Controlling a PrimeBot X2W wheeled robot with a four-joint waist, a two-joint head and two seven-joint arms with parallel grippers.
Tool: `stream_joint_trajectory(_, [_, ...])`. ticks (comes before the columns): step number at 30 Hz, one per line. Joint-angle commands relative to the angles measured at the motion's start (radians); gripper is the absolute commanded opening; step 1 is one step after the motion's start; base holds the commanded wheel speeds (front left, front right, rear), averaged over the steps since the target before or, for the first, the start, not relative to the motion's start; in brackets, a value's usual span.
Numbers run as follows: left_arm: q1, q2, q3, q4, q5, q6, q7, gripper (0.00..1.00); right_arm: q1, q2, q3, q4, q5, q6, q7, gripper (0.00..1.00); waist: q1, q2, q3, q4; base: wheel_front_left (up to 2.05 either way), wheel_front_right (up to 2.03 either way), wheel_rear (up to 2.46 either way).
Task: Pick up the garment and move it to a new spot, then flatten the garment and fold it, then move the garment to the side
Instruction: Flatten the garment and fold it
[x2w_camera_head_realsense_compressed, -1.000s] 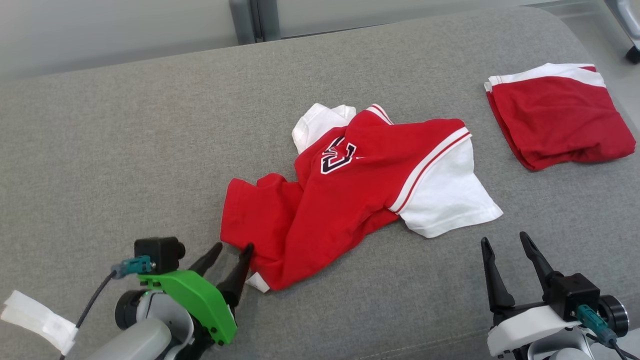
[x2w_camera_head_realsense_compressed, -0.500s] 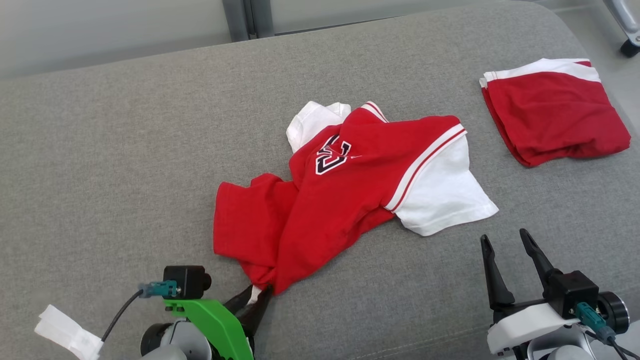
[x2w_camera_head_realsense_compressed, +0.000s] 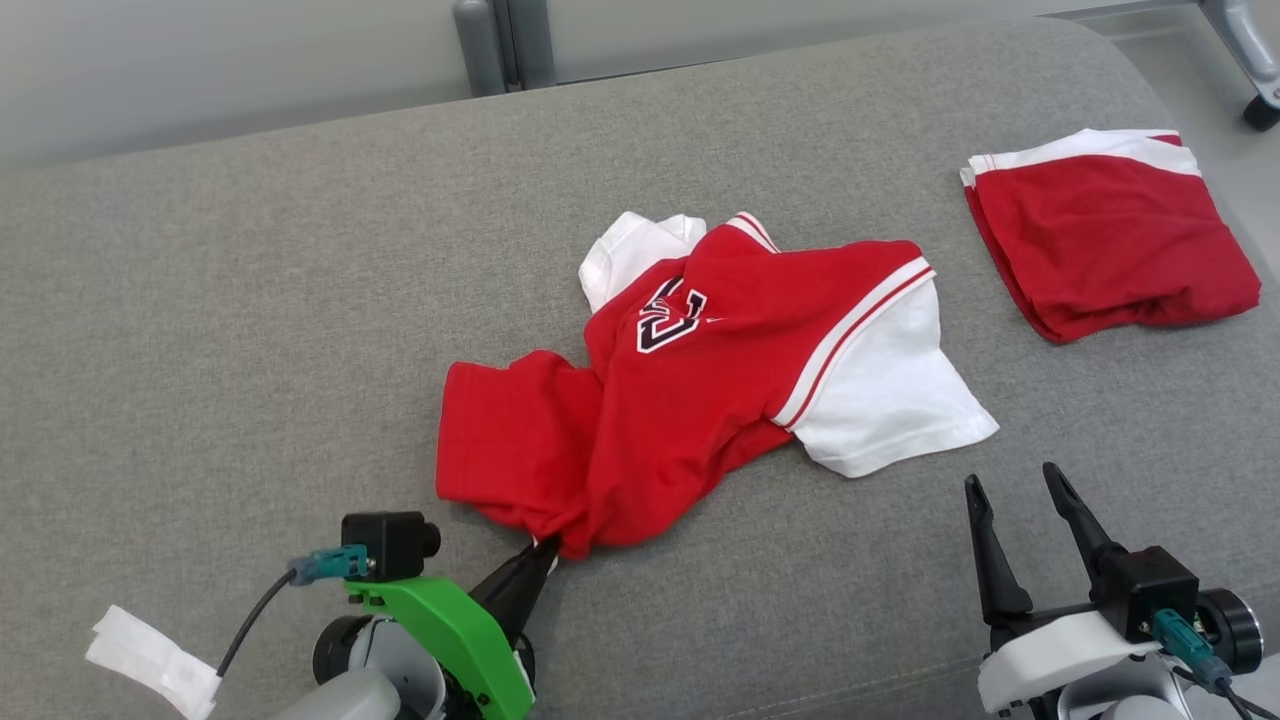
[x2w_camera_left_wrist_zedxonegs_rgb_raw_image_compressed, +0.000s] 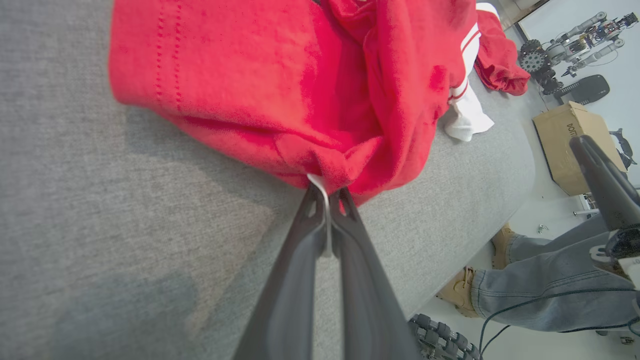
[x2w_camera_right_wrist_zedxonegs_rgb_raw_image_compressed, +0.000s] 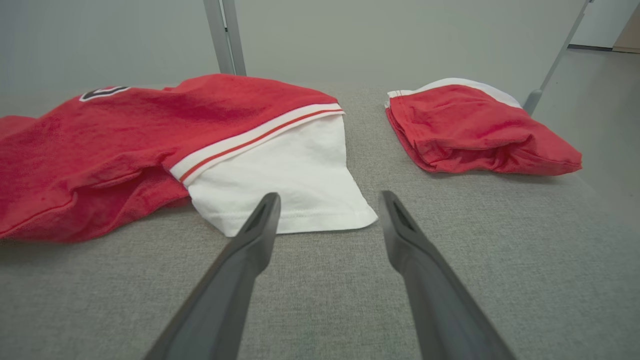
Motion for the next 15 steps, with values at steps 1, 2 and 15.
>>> stream_joint_trajectory(1, [-0.017,0.011,0.009,-0.032,0.007,0.003,-0.013,0.0,0.016,-0.003,-0.004,0.001,-0.01,-0.002,-0.002,1.0,0.0,0.0,-0.008,0.003,0.0,0.0,0.0])
stream_joint_trajectory(2, [-0.025,0.022,0.013,-0.063,0.018,0.012,-0.017,0.0,0.02,-0.002,-0.006,0.0,-0.009,-0.002,-0.002,1.0,0.0,0.0,-0.013,0.005,0.0,0.0,0.0])
stream_joint_trajectory(15, [-0.124,0.069,-0.142,-0.426,0.279,0.255,0.133,0.0,0.038,-0.002,0.009,0.006,0.012,-0.002,-0.002,1.0,0.0,0.0,-0.041,0.005,0.0,0.0,0.0])
